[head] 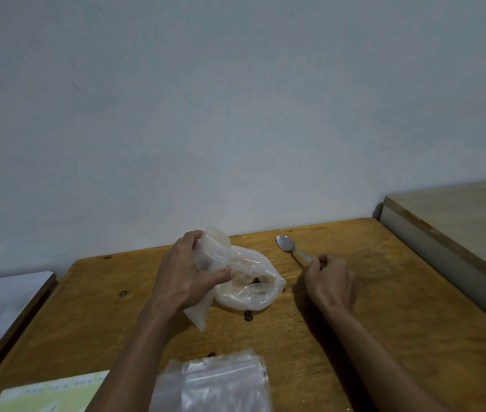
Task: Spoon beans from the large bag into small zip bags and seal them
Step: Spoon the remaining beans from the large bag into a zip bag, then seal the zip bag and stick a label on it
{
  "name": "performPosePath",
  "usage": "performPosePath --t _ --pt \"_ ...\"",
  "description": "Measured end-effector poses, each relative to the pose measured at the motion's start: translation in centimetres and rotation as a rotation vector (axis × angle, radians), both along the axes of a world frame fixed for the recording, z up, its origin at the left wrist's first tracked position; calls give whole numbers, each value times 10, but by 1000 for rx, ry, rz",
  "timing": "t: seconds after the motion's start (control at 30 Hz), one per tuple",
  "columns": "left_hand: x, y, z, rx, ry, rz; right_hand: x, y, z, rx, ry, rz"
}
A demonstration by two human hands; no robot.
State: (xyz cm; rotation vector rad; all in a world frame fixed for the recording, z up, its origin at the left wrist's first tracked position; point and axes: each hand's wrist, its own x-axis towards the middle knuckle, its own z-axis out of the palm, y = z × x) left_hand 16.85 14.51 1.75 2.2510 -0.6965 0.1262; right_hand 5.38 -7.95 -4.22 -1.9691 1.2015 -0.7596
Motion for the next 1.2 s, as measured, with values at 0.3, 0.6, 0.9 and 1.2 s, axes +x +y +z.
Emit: performPosePath --t 0.3,0.6,0.9,1.2 --pt "-6 9 7 -68 1 -2 -3 4 -6 -211 242 80" --pt "-29 26 18 -128 26 8 -22 91 93 -147 -288 512" --pt "-62 70 38 -348 200 72 -21 132 117 -283 -166 674" --pt "-84 100 44 -723 394 -105 -37 149 117 388 -429 931"
